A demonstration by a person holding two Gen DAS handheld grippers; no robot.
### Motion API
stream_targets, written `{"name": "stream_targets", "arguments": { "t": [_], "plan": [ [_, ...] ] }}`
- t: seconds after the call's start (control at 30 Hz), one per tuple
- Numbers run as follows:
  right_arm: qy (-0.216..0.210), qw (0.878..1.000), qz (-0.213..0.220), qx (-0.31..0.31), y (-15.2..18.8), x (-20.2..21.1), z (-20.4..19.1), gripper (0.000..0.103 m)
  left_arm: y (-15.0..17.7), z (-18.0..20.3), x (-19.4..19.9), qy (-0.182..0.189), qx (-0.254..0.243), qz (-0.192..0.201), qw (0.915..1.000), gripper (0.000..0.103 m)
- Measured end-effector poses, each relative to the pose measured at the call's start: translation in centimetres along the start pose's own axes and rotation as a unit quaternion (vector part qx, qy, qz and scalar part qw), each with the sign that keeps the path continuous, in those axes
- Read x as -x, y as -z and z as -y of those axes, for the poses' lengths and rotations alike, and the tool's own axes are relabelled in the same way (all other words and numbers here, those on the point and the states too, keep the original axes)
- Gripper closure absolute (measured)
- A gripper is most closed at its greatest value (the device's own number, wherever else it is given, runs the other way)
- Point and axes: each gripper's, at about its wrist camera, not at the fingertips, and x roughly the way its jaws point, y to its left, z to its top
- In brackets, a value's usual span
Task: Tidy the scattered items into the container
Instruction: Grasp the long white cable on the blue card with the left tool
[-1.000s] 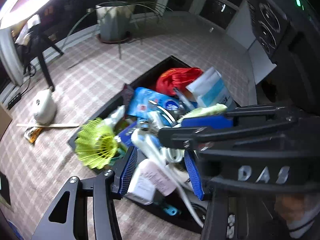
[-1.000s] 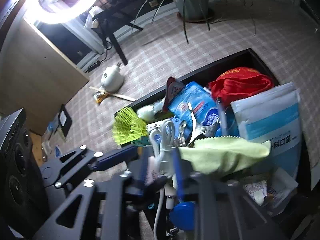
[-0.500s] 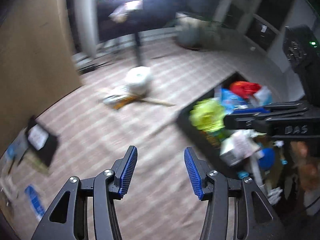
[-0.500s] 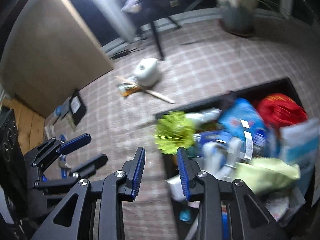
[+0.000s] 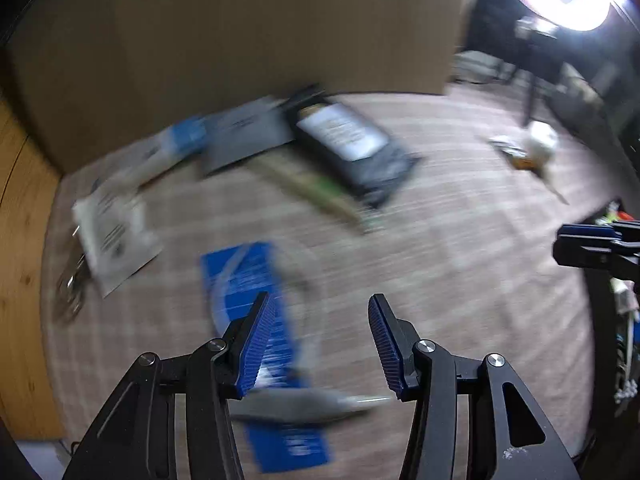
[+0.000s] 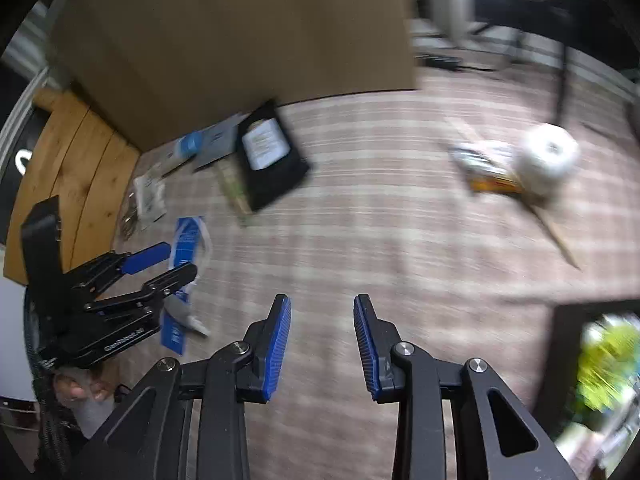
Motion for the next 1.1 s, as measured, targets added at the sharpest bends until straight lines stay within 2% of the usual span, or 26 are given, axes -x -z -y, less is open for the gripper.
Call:
{"name": "stream_targets", "arguments": {
  "t": [0.1,0.23,0.47,0.6,0.77,0.87,0.93,1.07,1.1],
  "plan": [
    [-0.013,1.000,-0.016,0.012,-1.3,-2.9,-2.7,0.073,0.7,-3.3,-1.2,-0.009,0.029,-0.010,0.9995,0.051],
    [-0.025,0.999,-0.034,0.022,-2.3,-6.2,-5.7,0.073,1.4,-5.6,-2.3,-0.010,0.046,-0.017,0.9988,0.052],
    [-0.034,0.998,-0.056,0.020,-3.5,-10.3,-8.5,0.074,1.4,-7.1,-3.0,-0.007,0.055,-0.012,0.9984,0.056],
    [-0.034,0.997,-0.061,0.015,-4.1,-11.8,-9.1,0.075,1.3,-7.4,-3.0,-0.008,0.053,-0.007,0.9985,0.063],
    [-0.030,0.997,-0.069,0.017,-4.5,-13.4,-10.0,0.086,1.5,-7.1,-3.0,0.000,0.042,-0.001,0.9991,0.072],
    [-0.032,0.997,-0.067,0.016,-4.6,-13.6,-10.2,0.090,1.7,-6.7,-3.0,0.013,0.038,0.000,0.9992,0.077],
    [-0.048,0.996,-0.079,0.010,-4.5,-14.0,-10.2,0.099,1.9,-6.4,-2.9,0.018,0.034,0.003,0.9993,0.079],
    [-0.049,0.996,-0.074,0.007,-4.0,-13.9,-10.2,0.100,2.3,-5.9,-2.8,0.023,0.035,0.004,0.9991,0.086],
    [-0.050,0.996,-0.073,0.002,-3.9,-13.8,-10.0,0.100,2.4,-5.9,-2.8,0.025,0.038,0.003,0.9990,0.091]
  ]
}}
